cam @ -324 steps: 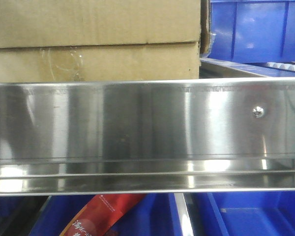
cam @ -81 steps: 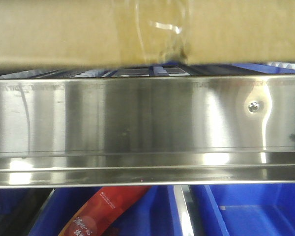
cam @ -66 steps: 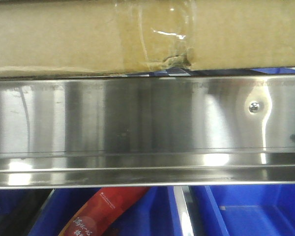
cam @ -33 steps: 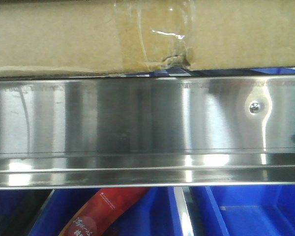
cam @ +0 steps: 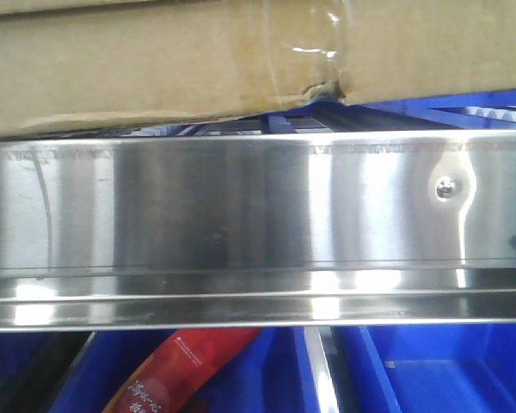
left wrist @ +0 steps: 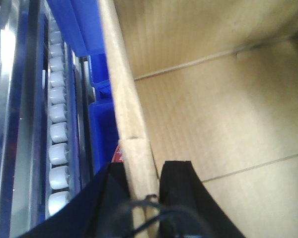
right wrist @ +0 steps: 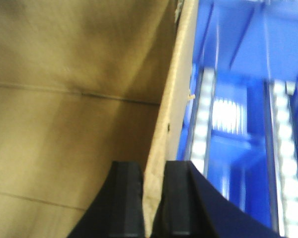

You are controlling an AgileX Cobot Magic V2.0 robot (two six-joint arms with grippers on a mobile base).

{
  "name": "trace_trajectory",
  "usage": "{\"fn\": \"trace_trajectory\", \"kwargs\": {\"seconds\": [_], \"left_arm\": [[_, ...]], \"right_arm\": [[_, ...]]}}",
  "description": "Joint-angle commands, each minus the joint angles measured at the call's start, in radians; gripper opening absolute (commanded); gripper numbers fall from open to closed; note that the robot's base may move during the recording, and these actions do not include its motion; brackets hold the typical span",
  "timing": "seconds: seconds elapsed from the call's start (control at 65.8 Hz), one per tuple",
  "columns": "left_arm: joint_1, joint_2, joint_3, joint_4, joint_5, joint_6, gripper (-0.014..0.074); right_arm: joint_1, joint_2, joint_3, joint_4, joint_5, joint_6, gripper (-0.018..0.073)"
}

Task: Grab carton from right shelf to conveyor
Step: 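Lift the clamped carton off the shelf and pull it back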

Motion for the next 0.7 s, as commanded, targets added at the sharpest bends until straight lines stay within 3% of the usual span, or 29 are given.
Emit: {"fn": "trace_trajectory", "kwargs": {"seconds": [0.0,0.684], "left_arm": [[-0.012,-0.013,-0.002,-0.042,-0.031,0.012,-0.002],[-0.012,-0.013,-0.002,-0.042,-0.031,0.012,-0.002]], "right_arm": [[0.001,-0.011,-0.006,0.007,-0.103,-0.015,-0.0057],[0.001,-0.011,-0.006,0.007,-0.114,-0.015,-0.0057]]}}
